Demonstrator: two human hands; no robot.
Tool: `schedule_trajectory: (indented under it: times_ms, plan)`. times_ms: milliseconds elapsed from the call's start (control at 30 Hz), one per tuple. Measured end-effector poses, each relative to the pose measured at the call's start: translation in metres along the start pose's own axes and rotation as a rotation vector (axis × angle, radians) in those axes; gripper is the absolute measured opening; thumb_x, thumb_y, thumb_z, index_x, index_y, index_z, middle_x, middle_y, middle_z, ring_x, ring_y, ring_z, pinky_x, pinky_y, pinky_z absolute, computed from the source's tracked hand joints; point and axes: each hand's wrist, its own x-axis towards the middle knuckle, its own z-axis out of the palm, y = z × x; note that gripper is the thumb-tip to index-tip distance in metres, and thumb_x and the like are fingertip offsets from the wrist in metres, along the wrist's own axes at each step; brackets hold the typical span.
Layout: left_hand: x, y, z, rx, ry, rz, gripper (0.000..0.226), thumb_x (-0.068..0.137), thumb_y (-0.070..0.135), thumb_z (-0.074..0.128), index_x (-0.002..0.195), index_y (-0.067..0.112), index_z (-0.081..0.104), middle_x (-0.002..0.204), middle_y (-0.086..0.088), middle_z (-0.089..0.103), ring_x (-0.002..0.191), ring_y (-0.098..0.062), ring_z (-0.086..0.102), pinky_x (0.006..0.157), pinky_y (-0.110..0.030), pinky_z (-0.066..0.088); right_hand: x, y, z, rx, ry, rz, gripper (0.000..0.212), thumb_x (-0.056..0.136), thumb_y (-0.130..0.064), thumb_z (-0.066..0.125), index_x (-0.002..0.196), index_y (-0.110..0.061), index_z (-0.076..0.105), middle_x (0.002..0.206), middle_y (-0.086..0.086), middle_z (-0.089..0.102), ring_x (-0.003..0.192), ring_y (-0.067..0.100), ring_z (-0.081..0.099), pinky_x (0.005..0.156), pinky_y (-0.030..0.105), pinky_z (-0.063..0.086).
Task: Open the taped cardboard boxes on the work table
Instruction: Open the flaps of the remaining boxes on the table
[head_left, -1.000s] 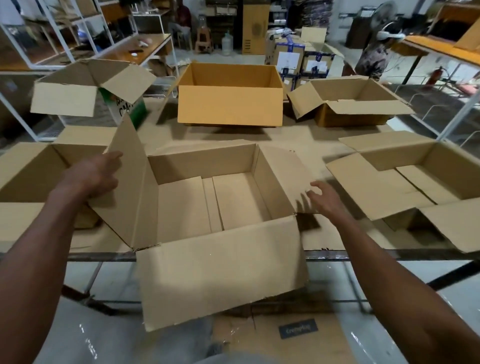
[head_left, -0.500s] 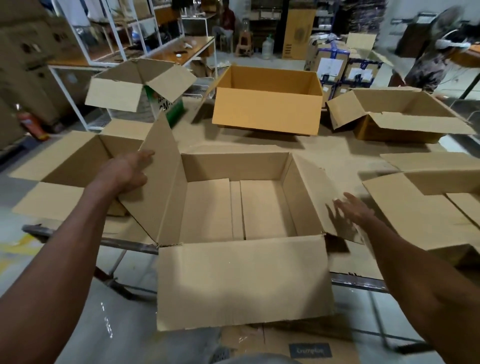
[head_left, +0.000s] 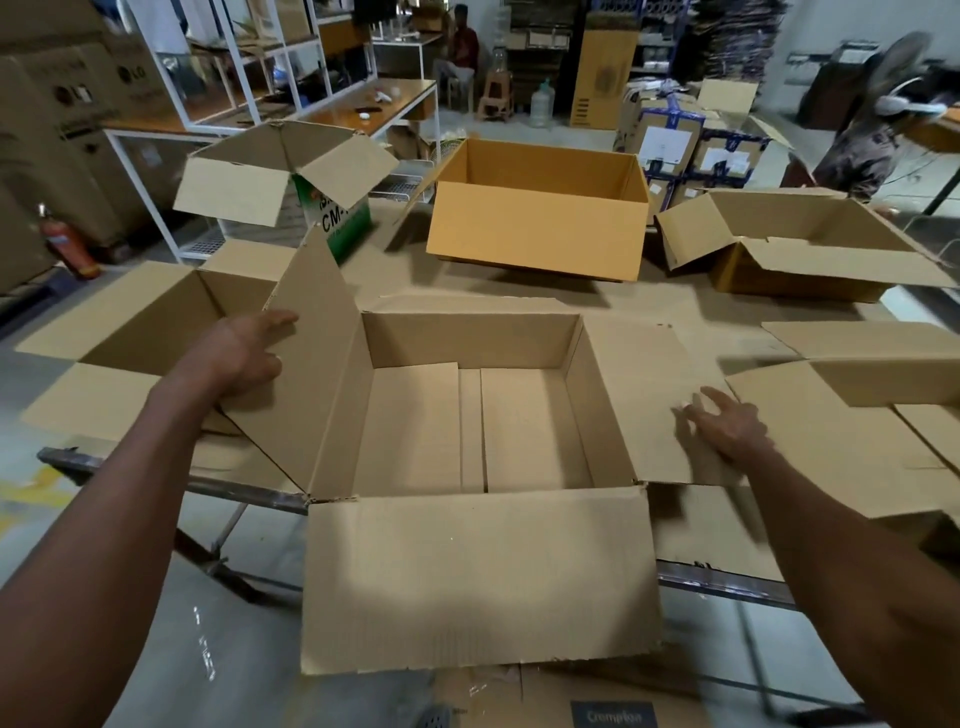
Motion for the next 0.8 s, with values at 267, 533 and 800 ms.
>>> schedule_trajectory:
  times_ms: [267,533,800]
  plan:
    - [0.0,0.025,0.001,0.004,-0.004,0.004,0.072,0.087,0.009,0.065,0.152,0.031,0.043,0.142,-0.019,0.055,0.121,-0.038,0.057,0.096,-0.041,0.047,-0.011,-0.064,-0.087,0.005,-0.036,-0.293,0.039,0.093,-0.023,0.067,0.13,-0.034,0.066,0.15,0.009,0.048,0.129,0.033,0.046,0.095,0.04,0.037]
    - [-0.011,0.043,0.003,-0.023,0.013,-0.019,0.071,0.087,0.007,0.064,0.152,0.027,0.044,0.145,-0.018,0.053,0.126,-0.037,0.054,0.096,-0.037,0.046,-0.027,-0.121,-0.087,-0.134,-0.149,-0.378,0.057,0.088,-0.013,0.072,0.141,-0.03,0.057,0.154,0.008,0.041,0.134,0.031,0.043,0.099,0.035,0.035]
    - [-0.031,0.053,0.015,-0.123,0.085,0.007,0.071,0.086,0.0,0.067,0.15,0.023,0.047,0.141,-0.022,0.053,0.125,-0.038,0.053,0.099,-0.044,0.046,-0.057,-0.124,-0.071,-0.082,-0.061,-0.445,0.062,0.085,-0.005,0.066,0.141,-0.027,0.057,0.149,0.005,0.051,0.132,0.028,0.049,0.102,0.034,0.043]
